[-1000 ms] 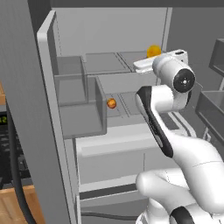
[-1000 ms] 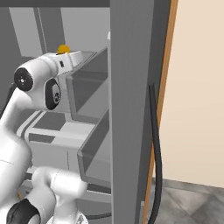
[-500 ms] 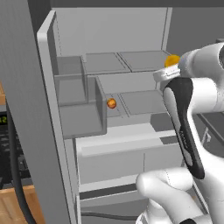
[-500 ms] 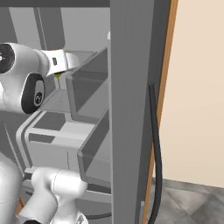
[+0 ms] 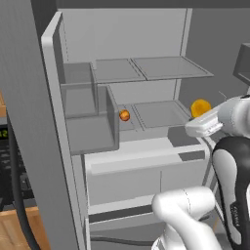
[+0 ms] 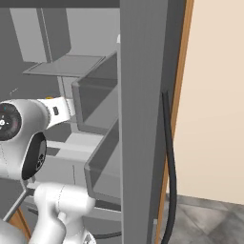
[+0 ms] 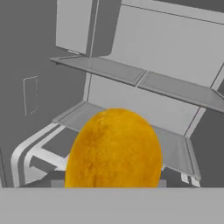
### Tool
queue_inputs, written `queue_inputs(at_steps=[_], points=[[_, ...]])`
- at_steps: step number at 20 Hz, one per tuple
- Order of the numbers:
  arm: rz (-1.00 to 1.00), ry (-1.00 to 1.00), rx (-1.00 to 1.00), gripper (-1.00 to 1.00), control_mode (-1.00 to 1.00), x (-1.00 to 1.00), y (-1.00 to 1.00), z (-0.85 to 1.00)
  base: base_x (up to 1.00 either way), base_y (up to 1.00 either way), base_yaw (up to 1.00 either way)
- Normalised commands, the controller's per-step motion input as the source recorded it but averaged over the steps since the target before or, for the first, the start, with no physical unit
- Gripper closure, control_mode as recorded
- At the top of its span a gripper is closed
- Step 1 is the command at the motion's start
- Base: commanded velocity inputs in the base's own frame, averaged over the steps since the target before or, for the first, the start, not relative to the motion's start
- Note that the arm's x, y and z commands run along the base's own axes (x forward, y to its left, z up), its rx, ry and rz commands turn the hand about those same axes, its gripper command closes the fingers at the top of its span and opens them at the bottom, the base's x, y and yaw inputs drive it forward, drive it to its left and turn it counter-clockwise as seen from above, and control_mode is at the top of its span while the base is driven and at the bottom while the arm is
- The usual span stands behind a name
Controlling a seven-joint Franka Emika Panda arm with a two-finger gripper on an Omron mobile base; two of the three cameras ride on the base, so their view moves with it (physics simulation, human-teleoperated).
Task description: Retrieve the mango and peach from the fridge and place them into the bowl on the dining table.
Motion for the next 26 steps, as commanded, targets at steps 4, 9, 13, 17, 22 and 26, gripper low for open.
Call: queue_inputs(at_steps=[4,9,13,17,22,26], points=[[0.07,0.06,0.02,1.0,-1.0,-0.58,0.0,0.0,0.0,0.0,0.0],[0.04,0.05,0.0,1.0,-1.0,-0.22,0.02,-0.07,0.0,0.0,0.0],[0.0,-0.02,0.0,1.0,-1.0,0.01,0.0,-0.08,0.0,0.0,0.0],[0.0,-0.01,0.0,1.0,-1.0,0.0,0.0,0.0,0.0,0.0,0.0],[0.0,0.0,0.0,1.0,1.0,0.0,0.0,0.0,-0.15,-0.01,0.0],[0.0,0.0,0.0,1.0,1.0,0.0,0.0,0.0,-0.56,-0.02,0.02]])
